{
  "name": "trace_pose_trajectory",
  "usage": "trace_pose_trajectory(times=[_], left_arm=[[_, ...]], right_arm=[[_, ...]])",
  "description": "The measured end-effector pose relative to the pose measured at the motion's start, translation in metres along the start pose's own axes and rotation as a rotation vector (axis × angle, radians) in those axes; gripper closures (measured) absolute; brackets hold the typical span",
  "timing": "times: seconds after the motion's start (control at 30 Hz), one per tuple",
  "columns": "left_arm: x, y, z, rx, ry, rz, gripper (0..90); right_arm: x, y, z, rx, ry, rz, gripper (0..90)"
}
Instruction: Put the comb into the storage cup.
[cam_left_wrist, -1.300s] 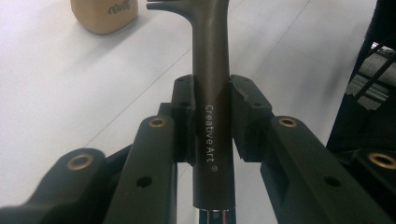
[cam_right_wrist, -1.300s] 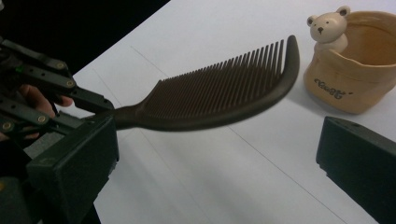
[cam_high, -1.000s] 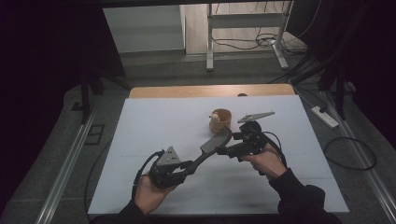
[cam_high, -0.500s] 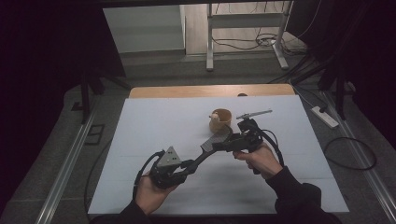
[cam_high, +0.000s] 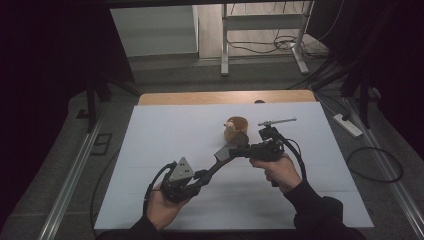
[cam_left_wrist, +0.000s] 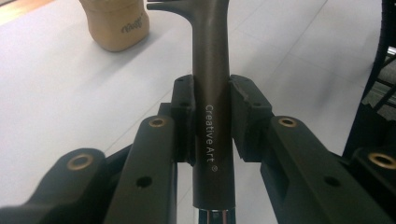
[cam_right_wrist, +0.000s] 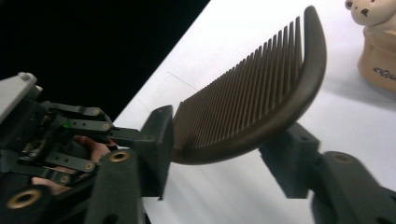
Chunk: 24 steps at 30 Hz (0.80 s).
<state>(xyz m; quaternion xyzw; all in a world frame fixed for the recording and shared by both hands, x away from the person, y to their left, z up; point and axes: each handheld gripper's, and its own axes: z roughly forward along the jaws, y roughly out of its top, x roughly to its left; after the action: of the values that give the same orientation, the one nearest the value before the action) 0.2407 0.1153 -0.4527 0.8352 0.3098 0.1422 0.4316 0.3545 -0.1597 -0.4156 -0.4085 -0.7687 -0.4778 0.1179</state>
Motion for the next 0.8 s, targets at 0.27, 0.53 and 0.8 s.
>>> trace_pose_trajectory(times=[0.27,0.53,0.8], left_arm=[[-0.004,-0.001,0.002,-0.034,0.018,0.013,72.0],[-0.004,-0.004,0.01,-0.02,0.032,0.033,71.9],[-0.001,-0.004,0.026,0.032,0.027,0.027,69.8]], right_arm=[[0.0,0.001,-0.004,-0.028,0.045,0.037,60.5],[-0.005,0.0,-0.005,-0.044,0.088,0.09,74.8],[-0.005,-0.001,-0.004,-0.04,0.129,0.141,83.8]])
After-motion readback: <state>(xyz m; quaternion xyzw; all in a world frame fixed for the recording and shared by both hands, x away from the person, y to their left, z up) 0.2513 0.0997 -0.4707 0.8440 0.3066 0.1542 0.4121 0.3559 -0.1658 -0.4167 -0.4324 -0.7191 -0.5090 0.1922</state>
